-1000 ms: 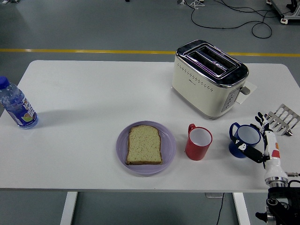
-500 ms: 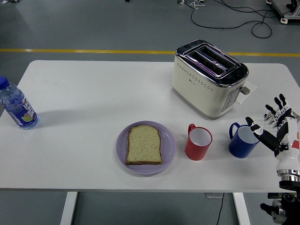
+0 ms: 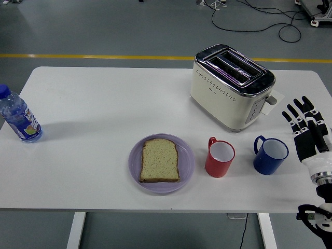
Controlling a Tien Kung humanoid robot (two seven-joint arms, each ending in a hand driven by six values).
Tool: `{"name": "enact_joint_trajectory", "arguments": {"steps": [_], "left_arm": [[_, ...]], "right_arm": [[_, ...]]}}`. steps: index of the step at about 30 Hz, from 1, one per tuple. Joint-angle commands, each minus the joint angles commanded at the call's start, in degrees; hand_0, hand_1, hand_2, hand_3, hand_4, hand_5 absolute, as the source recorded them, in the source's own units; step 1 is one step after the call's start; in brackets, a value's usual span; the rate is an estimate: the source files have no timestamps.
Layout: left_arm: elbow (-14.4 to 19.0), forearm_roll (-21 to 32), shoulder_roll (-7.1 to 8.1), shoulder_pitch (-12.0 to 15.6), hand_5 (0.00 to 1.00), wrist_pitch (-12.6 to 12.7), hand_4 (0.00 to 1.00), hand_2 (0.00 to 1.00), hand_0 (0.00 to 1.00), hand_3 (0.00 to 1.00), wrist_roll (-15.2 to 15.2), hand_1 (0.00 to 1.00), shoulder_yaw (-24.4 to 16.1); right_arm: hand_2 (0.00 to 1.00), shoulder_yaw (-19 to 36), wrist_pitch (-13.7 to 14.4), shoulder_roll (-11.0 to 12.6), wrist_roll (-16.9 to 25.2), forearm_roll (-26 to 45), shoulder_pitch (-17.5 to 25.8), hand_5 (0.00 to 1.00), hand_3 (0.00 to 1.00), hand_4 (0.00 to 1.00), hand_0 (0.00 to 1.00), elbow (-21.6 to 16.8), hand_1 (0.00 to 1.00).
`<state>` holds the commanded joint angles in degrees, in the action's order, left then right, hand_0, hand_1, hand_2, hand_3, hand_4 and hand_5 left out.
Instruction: Pick up the cup,pour liquid into bread,place the cup on the desk
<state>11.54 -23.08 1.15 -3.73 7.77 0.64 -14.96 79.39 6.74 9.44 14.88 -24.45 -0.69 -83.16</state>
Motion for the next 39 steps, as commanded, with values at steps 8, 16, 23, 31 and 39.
{"name": "enact_joint_trajectory", "arguments": {"steps": [8, 16, 23, 31, 39], "left_arm": [[-0.01, -0.14, 0.08, -0.14, 0.753, -0.01, 0.297, 0.591, 0.648, 0.524, 0.00, 0.602, -0.15], [-0.04, -0.11, 0.17, -0.59, 0.753, -0.02, 0.300, 0.591, 0.648, 0.524, -0.02, 0.602, -0.52], [-0.03, -0.13, 0.25, -0.85, 0.755, -0.03, 0.301, 0.591, 0.647, 0.524, -0.04, 0.602, -1.02], [-0.05, -0.20, 0.22, -0.87, 0.754, -0.03, 0.301, 0.592, 0.646, 0.525, -0.05, 0.602, -1.00], [-0.04, -0.12, 0.05, -0.92, 0.754, -0.04, 0.301, 0.591, 0.647, 0.524, -0.04, 0.603, -0.91]], "right_arm": [[0.707, 0.92, -0.15, -0.59, 0.95, 0.83, 0.15, 0.317, 0.646, 0.667, 0.762, 1.38, 0.704], [0.705, 0.97, 0.27, -0.96, 1.80, 1.73, -0.68, 0.355, 0.638, 0.669, 0.767, 2.57, 0.704], [0.705, 1.02, 0.64, -1.25, 2.44, 1.69, -1.37, 0.356, 0.634, 0.666, 0.767, 2.90, 0.702], [0.702, 1.11, 0.93, -1.25, 3.41, 2.99, -1.28, 0.357, 0.630, 0.664, 0.760, 2.89, 0.694], [0.702, 1.25, 0.86, -1.06, 3.63, 3.31, -1.13, 0.358, 0.627, 0.662, 0.760, 2.52, 0.690]]}}
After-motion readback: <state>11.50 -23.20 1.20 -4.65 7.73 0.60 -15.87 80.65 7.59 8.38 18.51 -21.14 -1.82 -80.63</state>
